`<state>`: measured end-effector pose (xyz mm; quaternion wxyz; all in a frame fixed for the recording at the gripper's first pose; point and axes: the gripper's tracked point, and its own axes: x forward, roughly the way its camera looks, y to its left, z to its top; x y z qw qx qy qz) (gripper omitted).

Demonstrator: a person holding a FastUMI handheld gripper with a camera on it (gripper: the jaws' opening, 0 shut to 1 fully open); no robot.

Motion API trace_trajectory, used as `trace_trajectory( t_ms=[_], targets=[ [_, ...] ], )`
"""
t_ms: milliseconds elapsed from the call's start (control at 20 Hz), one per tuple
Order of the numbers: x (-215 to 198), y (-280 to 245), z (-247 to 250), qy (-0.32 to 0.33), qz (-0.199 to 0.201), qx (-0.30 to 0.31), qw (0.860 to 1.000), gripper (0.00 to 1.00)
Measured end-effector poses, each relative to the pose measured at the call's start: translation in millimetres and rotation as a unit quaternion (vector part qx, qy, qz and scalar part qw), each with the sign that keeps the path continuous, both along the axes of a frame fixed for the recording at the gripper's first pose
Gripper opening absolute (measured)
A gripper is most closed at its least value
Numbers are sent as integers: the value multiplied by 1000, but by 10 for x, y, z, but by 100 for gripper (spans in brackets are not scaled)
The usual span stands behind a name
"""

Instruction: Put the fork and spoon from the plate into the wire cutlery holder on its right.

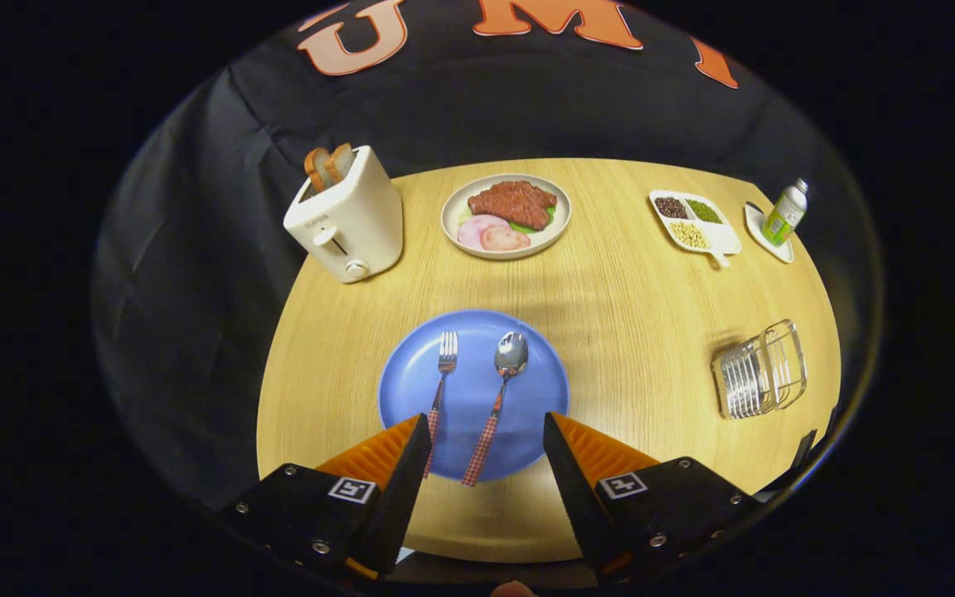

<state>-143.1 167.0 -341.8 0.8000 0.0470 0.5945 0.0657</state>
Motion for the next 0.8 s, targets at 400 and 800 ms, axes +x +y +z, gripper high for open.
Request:
trace_trajectory(
  t_ms=[400, 800],
  targets=[
    [-324, 95, -547, 21, -18, -28, 999, 70],
    [-438, 113, -811, 12, -36, -45, 998, 40]
  ],
)
